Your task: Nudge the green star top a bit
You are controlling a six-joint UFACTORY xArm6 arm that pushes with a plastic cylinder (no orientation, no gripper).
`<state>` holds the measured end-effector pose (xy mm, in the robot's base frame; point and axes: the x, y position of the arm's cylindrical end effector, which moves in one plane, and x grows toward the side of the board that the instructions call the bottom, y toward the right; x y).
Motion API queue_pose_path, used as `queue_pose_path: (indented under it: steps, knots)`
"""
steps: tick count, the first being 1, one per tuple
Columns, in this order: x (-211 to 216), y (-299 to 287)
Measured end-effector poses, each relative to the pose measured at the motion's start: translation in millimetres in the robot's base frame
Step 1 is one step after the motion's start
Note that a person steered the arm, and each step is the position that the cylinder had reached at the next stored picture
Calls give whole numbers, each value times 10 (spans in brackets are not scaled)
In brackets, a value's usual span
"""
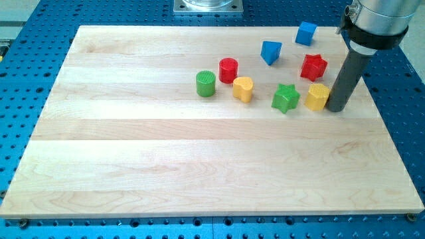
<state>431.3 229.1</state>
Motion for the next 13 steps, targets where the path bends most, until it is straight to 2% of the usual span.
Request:
queue_pose_path:
  steps: [1, 4, 6, 7, 8, 10, 12, 13]
  knots:
    - [18, 525]
    - [161, 1164]
    - [153, 1159]
    - [300, 730]
    - [574, -271]
    - [321, -1007]
    - [99, -920]
    - [438, -943]
